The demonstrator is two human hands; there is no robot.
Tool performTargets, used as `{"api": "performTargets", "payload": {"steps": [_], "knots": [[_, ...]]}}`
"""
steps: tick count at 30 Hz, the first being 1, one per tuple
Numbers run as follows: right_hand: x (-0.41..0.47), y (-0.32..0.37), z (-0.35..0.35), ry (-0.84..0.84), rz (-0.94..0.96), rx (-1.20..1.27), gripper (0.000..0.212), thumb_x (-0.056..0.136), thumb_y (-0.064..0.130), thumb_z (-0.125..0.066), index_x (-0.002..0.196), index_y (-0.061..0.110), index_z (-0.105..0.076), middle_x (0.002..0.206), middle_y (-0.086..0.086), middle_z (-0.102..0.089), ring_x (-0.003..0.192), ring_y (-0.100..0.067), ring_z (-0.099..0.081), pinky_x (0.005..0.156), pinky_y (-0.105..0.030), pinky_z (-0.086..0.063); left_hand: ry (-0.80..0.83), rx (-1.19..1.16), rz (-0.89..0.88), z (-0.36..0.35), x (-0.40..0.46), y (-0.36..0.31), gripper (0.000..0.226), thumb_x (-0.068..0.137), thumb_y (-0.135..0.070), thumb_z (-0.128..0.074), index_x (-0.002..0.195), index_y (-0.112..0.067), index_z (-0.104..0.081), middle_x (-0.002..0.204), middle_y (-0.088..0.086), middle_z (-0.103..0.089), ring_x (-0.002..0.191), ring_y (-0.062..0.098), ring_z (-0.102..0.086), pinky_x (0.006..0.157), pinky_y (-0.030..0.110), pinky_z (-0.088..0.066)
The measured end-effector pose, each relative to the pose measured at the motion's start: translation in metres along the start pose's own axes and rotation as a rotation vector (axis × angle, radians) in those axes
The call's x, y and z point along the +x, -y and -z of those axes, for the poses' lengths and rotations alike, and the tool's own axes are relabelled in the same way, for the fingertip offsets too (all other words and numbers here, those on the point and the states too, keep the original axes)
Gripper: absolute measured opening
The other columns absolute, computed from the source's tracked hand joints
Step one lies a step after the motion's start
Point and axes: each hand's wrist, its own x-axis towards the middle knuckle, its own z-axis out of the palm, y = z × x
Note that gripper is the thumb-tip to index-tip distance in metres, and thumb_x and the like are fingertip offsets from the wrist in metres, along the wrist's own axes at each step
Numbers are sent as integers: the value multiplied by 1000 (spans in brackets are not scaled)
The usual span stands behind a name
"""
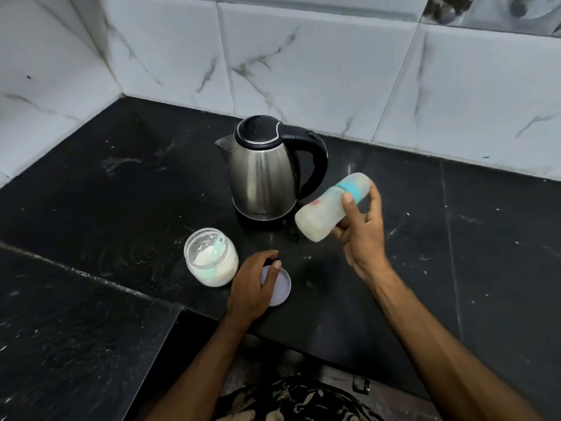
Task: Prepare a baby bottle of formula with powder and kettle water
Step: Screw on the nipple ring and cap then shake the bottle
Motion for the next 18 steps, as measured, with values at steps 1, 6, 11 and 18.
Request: {"api": "performTargets", "payload": {"steps": [1, 6, 11, 18], "knots": [[-4, -3, 1, 39, -26, -33, 74, 83, 25, -74, 145, 28, -33, 111, -7, -69, 95, -25, -71, 68, -40, -60, 3, 1, -2, 0, 0, 1, 42, 96, -46, -46, 115, -16, -67, 113, -9, -66, 104, 4, -58, 93, 6, -36], [-22, -8, 1, 332, -76, -327, 72, 81, 17, -68, 142, 31, -34, 103, -9, -74, 93, -25, -73, 71, -38, -61, 10, -4, -32, 1, 0, 3, 41, 94, -42, -48, 117, -14, -65, 115, -3, -66, 103, 6, -58, 93, 13, -39], [0, 1, 2, 34, 8, -7, 72, 83, 21, -66, 147, 23, -32, 95, 5, -75, 88, -19, -72, 66, -38, -60, -8, 4, -8, 0, 0, 0, 40, 96, -45, -47, 116, -17, -67, 113, -9, -66, 105, 4, -59, 93, 13, -41], [-21, -5, 1, 352, -58, -354, 68, 80, 16, -70, 138, 34, -38, 107, -13, -72, 92, -23, -72, 68, -35, -60, 9, -4, -39, 0, 0, 5, 37, 94, -40, -51, 116, -13, -66, 114, -3, -67, 104, 11, -60, 93, 16, -41]]}}
